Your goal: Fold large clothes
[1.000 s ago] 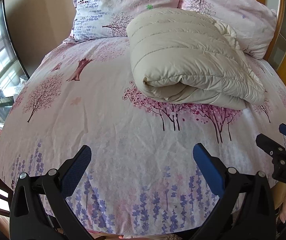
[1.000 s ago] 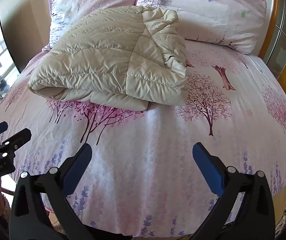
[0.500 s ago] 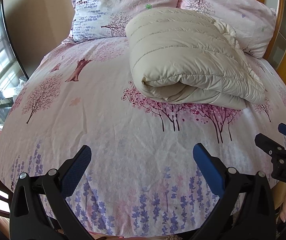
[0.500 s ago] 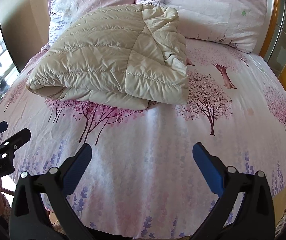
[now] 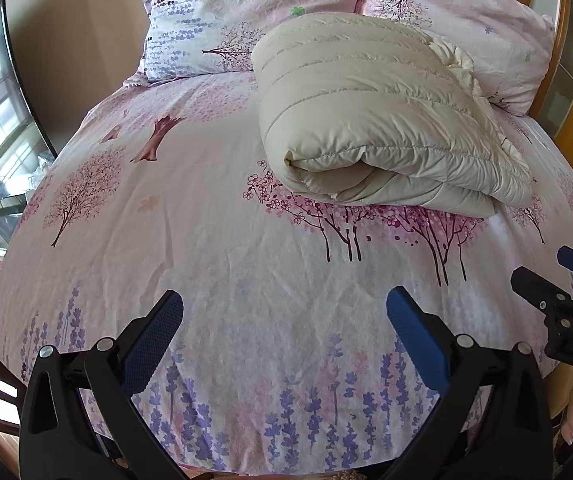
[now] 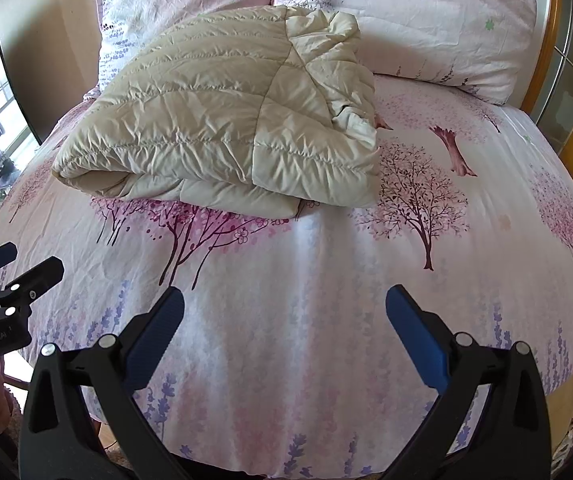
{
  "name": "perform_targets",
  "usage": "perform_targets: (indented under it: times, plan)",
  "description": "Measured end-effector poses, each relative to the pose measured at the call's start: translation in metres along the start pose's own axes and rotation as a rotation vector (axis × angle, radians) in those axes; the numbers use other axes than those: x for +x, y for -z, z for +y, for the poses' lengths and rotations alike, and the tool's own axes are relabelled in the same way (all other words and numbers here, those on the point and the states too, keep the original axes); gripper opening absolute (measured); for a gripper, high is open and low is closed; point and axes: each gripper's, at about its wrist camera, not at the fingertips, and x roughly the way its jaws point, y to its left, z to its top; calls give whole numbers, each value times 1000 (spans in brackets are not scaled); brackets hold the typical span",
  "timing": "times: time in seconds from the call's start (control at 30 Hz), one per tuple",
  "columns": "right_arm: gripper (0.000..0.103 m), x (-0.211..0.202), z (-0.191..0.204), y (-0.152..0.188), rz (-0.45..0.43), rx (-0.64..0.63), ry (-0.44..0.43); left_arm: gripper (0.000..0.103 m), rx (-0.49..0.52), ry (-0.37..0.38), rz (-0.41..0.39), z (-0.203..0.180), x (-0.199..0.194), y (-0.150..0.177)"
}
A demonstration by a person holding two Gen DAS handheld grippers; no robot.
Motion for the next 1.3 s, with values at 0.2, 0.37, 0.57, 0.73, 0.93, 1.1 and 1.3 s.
perform_targets:
  times: [0.2,0.37,0.57,0.73,0.93,1.1,1.3]
  plan:
    - [101,0,1,0,1,2,0,102,-1,0,2,0,1,1]
    - [101,1,3,1,4,2,-2,102,-1,1,3,1,2,2]
    - [101,3,4,2,8,4,-5,102,4,1,3,-1,3,3]
    - [101,5,2,2,12,6,-12,102,5,2,4,-2,3,2]
    - [101,7,2,3,16,8,-17,102,6,4,6,-4,5,3]
    - [101,8,3,3,18,11,-20,102,6,7,10,-5,7,4]
    - [101,10,2,4,23,10,-28,102,6,16,11,-5,8,3]
